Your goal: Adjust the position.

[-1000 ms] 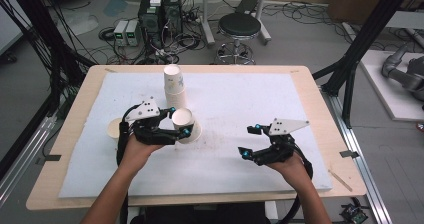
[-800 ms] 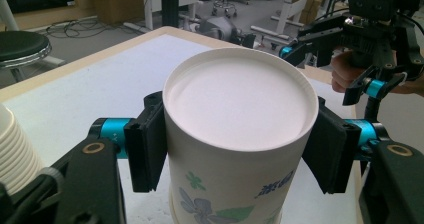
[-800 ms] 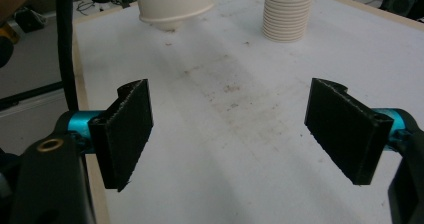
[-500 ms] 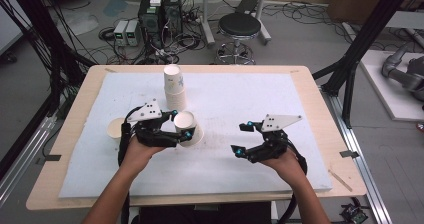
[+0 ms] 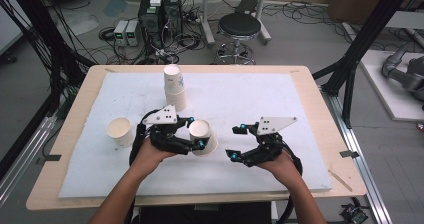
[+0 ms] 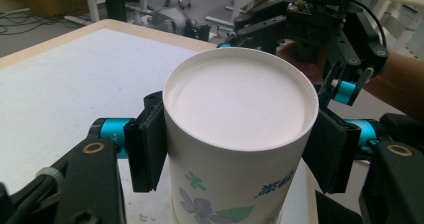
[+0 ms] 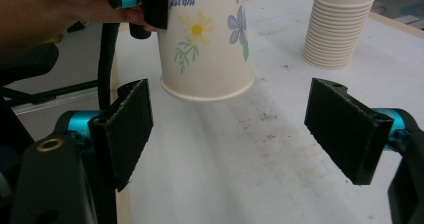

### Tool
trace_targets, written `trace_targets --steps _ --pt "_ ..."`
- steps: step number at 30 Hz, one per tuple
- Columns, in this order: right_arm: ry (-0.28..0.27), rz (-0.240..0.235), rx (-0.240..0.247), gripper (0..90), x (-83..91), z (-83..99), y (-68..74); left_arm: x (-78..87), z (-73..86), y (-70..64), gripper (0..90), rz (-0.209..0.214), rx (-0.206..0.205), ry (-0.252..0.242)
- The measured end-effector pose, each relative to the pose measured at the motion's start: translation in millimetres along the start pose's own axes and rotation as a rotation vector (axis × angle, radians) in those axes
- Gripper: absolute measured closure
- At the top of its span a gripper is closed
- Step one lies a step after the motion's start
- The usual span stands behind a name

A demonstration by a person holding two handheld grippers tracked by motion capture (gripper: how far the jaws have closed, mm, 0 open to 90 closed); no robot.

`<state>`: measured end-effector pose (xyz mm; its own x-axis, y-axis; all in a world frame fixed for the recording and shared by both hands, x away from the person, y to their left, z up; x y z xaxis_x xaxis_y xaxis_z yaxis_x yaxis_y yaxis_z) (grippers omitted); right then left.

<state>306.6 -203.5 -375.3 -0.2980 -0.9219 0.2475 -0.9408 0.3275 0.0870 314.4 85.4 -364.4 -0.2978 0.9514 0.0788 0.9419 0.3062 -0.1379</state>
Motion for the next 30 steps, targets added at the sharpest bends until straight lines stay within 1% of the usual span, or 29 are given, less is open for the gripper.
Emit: trace_targets --steps 6,11,15,17,18,20,21,23,25,26,27,28,29,30 --pt "0.008 -0.035 -0.007 19.6 -4.7 2.8 3.1 -8.6 0.8 -6.1 34.4 0.059 -0.012 0.001" --pt "0.016 -0.071 -0.009 19.6 -10.6 4.4 6.0 -11.9 1.0 -9.0 34.4 0.084 -0.006 0.0" --pt "0.024 -0.086 -0.006 19.6 -13.8 4.9 8.5 -13.4 0.0 -10.5 34.7 0.112 -0.02 -0.005" --pt "0.018 -0.098 -0.006 19.6 -15.5 5.0 9.1 -14.1 -0.1 -11.3 34.7 0.116 -0.019 -0.01" --pt "0.017 -0.107 -0.012 19.6 -16.6 5.0 10.0 -15.5 -0.3 -12.3 34.8 0.13 -0.018 -0.013" --pt "0.019 -0.117 -0.014 19.7 -18.6 5.5 10.9 -16.4 -0.3 -12.7 34.8 0.136 -0.016 -0.014" --pt "0.022 -0.12 -0.021 19.7 -18.9 5.7 11.4 -18.1 -0.1 -13.6 34.8 0.147 -0.011 -0.015" --pt "0.017 -0.133 -0.02 19.8 -20.5 6.2 11.4 -20.3 0.2 -14.6 34.8 0.164 -0.009 -0.016" --pt "0.02 -0.139 -0.027 19.8 -21.1 6.5 11.9 -21.5 0.4 -15.2 34.8 0.17 -0.008 -0.015" --pt "0.016 -0.145 -0.025 20.0 -21.7 6.7 11.7 -23.5 0.9 -16.0 34.8 0.182 -0.003 -0.017" --pt "0.016 -0.145 -0.025 20.0 -21.7 6.7 11.7 -23.5 0.9 -16.0 34.8 0.182 -0.003 -0.017" --pt "0.018 -0.154 -0.029 20.1 -22.6 7.4 12.0 -25.6 1.2 -16.9 34.8 0.189 0.007 -0.028" --pt "0.018 -0.154 -0.029 20.1 -22.6 7.4 12.0 -25.6 1.2 -16.9 34.8 0.189 0.007 -0.028" --pt "0.021 -0.165 -0.037 20.4 -23.6 8.4 12.3 -26.7 1.3 -16.8 34.8 0.198 0.008 -0.033"
Point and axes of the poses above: each handheld gripper's, and its own axes: x roughly backward along the jaws, z roughly out of its underside, y roughly to its left, the point moved 1 cm from there along -x, roughly forward along the jaws, and after that the axes turned 11 degrees about -y, right-handed, at the moved point
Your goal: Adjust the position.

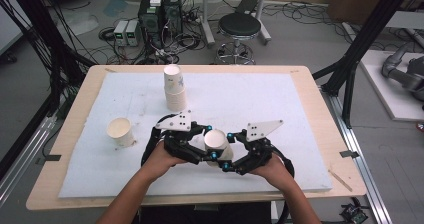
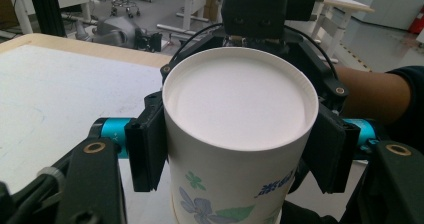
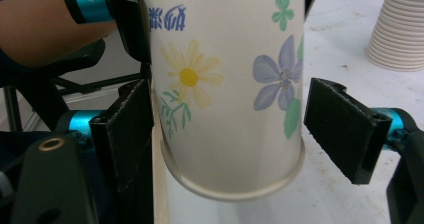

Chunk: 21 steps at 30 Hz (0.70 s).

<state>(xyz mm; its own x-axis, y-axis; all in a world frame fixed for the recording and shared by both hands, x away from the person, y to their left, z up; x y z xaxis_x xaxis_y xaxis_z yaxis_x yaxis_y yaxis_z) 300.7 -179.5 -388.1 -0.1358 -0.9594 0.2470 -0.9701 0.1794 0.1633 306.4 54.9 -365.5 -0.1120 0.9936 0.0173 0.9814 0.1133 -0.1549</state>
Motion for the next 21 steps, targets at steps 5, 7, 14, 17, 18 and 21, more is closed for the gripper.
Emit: trace_targets --steps 5,7,14,17,18,21 --pt "-0.004 -0.03 -0.001 26.5 -1.6 1.8 -1.2 -2.2 0.3 -0.8 35.2 0.024 -0.002 -0.011" --pt "-0.005 -0.035 -0.012 27.0 -1.6 2.0 -0.9 -2.3 0.5 -0.7 35.3 0.026 -0.003 -0.006" --pt "-0.015 -0.051 -0.008 33.3 -0.5 1.4 -1.1 -1.7 0.2 -1.7 35.6 0.019 -0.023 -0.028" --pt "-0.009 -0.046 -0.012 34.3 0.4 1.4 -2.1 -0.7 -1.5 -4.1 26.3 -0.03 -0.067 -0.048" --pt "-0.006 -0.047 -0.014 34.7 0.7 1.4 -2.3 0.2 -2.4 -3.8 22.5 -0.04 -0.066 -0.048" --pt "0.003 -0.041 0.009 36.1 2.1 0.5 -1.8 3.4 -4.6 -2.7 16.3 -0.056 -0.05 -0.035"
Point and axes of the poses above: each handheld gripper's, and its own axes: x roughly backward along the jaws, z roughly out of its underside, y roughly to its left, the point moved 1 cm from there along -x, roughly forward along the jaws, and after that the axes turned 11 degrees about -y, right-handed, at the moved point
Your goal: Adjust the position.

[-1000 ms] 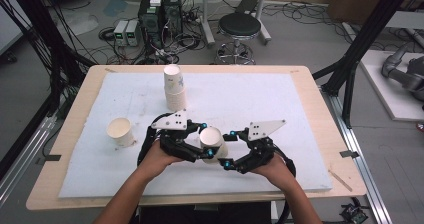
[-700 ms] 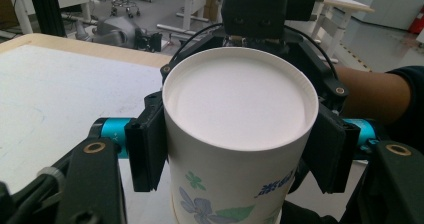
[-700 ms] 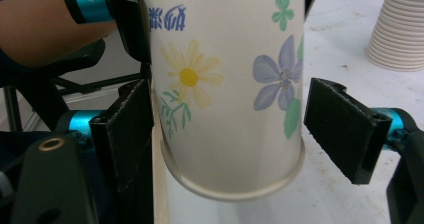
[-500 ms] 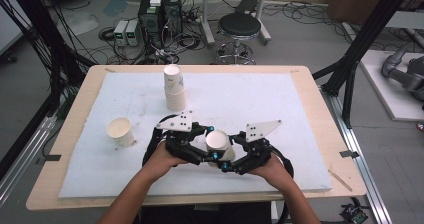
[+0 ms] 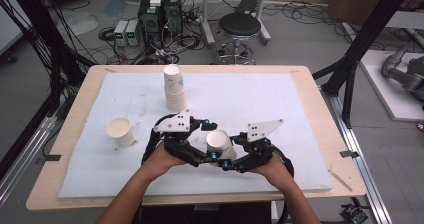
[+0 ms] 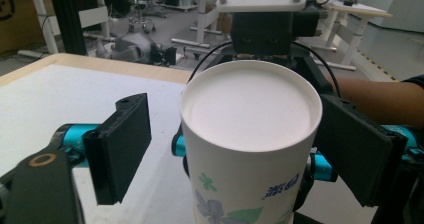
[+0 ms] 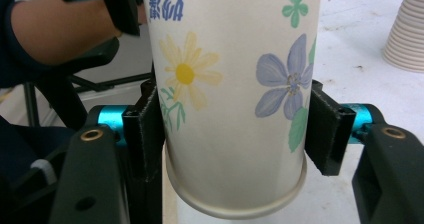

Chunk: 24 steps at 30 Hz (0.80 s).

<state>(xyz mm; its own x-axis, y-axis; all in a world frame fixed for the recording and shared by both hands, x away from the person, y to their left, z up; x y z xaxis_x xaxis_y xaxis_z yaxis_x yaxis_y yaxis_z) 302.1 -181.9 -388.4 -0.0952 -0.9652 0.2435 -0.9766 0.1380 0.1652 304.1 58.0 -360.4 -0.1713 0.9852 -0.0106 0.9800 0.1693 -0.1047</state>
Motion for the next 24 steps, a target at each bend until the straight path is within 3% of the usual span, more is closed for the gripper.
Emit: trace_targets --steps 6,8,14,16,18,24 --pt "0.048 0.016 0.032 36.7 1.8 -1.7 -1.2 5.7 -3.8 0.3 16.3 0.023 0.006 0.047" --pt "0.061 0.023 0.042 36.7 2.4 -3.3 -1.1 7.4 -6.0 0.0 16.3 0.032 -0.001 0.084" --pt "0.134 0.015 0.095 36.7 3.5 -9.9 0.4 8.5 -8.0 0.5 16.3 0.025 -0.005 0.136" --pt "0.176 0.012 0.11 36.6 3.6 -13.2 1.2 8.0 -8.1 0.4 16.3 0.03 -0.01 0.154" --pt "0.253 0.024 0.132 36.6 1.7 -17.1 1.2 6.3 -7.3 0.2 16.3 0.044 -0.021 0.186" --pt "0.346 0.017 0.152 36.1 -3.9 -24.7 2.7 1.5 -5.4 -0.5 16.5 0.06 -0.038 0.252"
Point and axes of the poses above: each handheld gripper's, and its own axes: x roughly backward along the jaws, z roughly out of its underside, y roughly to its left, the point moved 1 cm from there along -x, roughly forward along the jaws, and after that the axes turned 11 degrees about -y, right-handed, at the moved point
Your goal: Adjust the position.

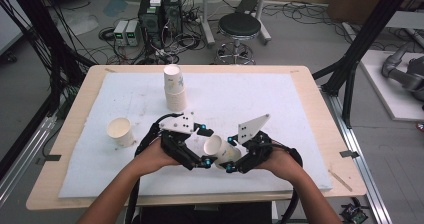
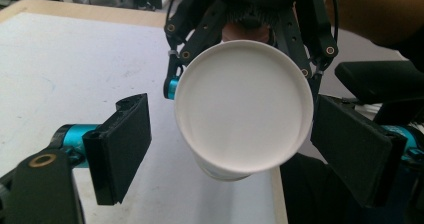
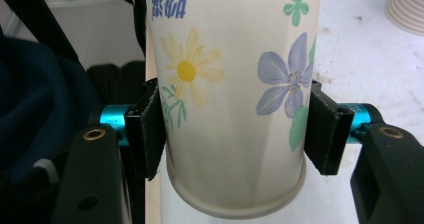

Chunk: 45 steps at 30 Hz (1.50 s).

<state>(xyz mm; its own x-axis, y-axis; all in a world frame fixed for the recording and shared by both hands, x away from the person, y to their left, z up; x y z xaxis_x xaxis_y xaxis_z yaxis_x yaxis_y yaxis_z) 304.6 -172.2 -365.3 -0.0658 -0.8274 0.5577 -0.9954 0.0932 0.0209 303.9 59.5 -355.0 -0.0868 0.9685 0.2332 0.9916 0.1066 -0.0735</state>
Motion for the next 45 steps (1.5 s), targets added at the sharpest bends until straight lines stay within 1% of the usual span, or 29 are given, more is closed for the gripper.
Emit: trace_targets --steps 3,5,6,10,11,13,15,16,19,21,23,24,26,27,32,34,35,36,37,38,39,42,43,44,45 --pt "0.046 0.004 0.004 35.0 -3.1 -4.1 -0.1 -1.6 -0.7 -0.4 16.5 0.016 -0.008 0.024" --pt "0.093 0.004 0.02 35.0 -5.6 -6.5 0.5 -3.0 -0.9 -0.6 16.7 0.02 -0.012 0.037" --pt "0.108 0.002 0.023 35.1 -6.5 -7.7 0.6 -3.5 -0.8 -0.6 16.6 0.02 -0.011 0.041" --pt "0.15 -0.004 0.036 35.0 -8.8 -12.2 1.6 -6.0 0.6 -0.3 16.9 0.023 -0.01 0.067" --pt "0.16 -0.005 0.043 35.0 -8.9 -13.1 1.7 -6.9 1.1 -0.3 17.1 0.029 -0.011 0.081" --pt "0.185 -0.001 0.056 35.0 -9.4 -15.7 2.3 -8.4 1.8 -0.4 17.4 0.029 -0.014 0.093" --pt "0.212 0.004 0.063 35.0 -10.0 -17.6 3.0 -10.1 2.4 -0.3 17.9 0.035 -0.014 0.101" --pt "0.227 -0.001 0.064 35.0 -10.7 -18.4 3.3 -11.2 2.8 -0.4 18.3 0.033 -0.009 0.099" --pt "0.244 -0.004 0.076 35.0 -12.4 -19.2 3.3 -12.7 3.1 0.0 21.1 0.045 -0.008 0.099" --pt "0.256 -0.001 0.076 35.0 -13.9 -19.1 4.4 -13.9 3.7 0.2 23.4 0.053 -0.003 0.105" --pt "0.262 -0.009 0.076 35.0 -15.0 -18.9 5.1 -15.0 4.2 0.3 25.8 0.057 0.0 0.11" --pt "0.268 -0.008 0.073 35.0 -15.5 -18.7 5.6 -15.8 5.0 0.6 27.4 0.067 0.003 0.126" --pt "0.275 -0.013 0.073 35.0 -16.2 -18.6 6.3 -15.9 5.1 0.9 33.1 0.074 0.0 0.13" --pt "0.282 -0.01 0.068 35.0 -16.3 -18.5 6.9 -16.2 5.6 0.2 34.6 0.083 -0.011 0.138" --pt "0.296 -0.014 0.057 35.3 -15.8 -17.7 7.5 -16.8 6.4 0.4 36.6 0.087 -0.015 0.142" --pt "0.282 -0.006 0.056 31.1 -14.5 -17.2 7.3 -15.9 6.1 0.7 36.7 0.082 -0.013 0.12" --pt "0.261 -0.011 0.053 26.2 -12.9 -16.9 6.1 -15.0 6.2 0.9 36.8 0.076 -0.012 0.115" --pt "0.241 0.001 0.041 21.6 -11.1 -16.6 6.1 -14.2 6.6 1.2 36.9 0.072 -0.01 0.101" --pt "0.218 0.013 0.042 20.2 -8.3 -16.2 5.8 -13.4 7.0 1.4 36.9 0.071 -0.006 0.091" --pt "0.196 0.016 0.039 20.2 -6.1 -15.7 5.8 -12.1 7.8 1.8 37.0 0.074 0.002 0.072" --pt "0.157 0.013 0.031 20.1 -2.4 -14.2 5.7 -11.2 8.6 2.1 37.0 0.072 0.004 0.061" --pt "0.075 0.042 0.013 20.1 5.7 -10.4 5.3 -9.9 11.2 2.7 37.0 0.076 0.015 0.028" --pt "0.033 0.045 0.008 20.0 9.7 -8.9 5.7 -9.9 11.2 2.7 37.0 0.076 0.015 0.028" --pt "0.01 0.042 0.001 19.7 12.1 -8.2 6.0 -9.8 12.4 3.3 37.0 0.074 0.012 0.018" --pt "-0.03 0.038 -0.006 18.7 15.6 -7.2 6.7 -9.8 12.8 3.3 37.0 0.073 0.015 0.011"
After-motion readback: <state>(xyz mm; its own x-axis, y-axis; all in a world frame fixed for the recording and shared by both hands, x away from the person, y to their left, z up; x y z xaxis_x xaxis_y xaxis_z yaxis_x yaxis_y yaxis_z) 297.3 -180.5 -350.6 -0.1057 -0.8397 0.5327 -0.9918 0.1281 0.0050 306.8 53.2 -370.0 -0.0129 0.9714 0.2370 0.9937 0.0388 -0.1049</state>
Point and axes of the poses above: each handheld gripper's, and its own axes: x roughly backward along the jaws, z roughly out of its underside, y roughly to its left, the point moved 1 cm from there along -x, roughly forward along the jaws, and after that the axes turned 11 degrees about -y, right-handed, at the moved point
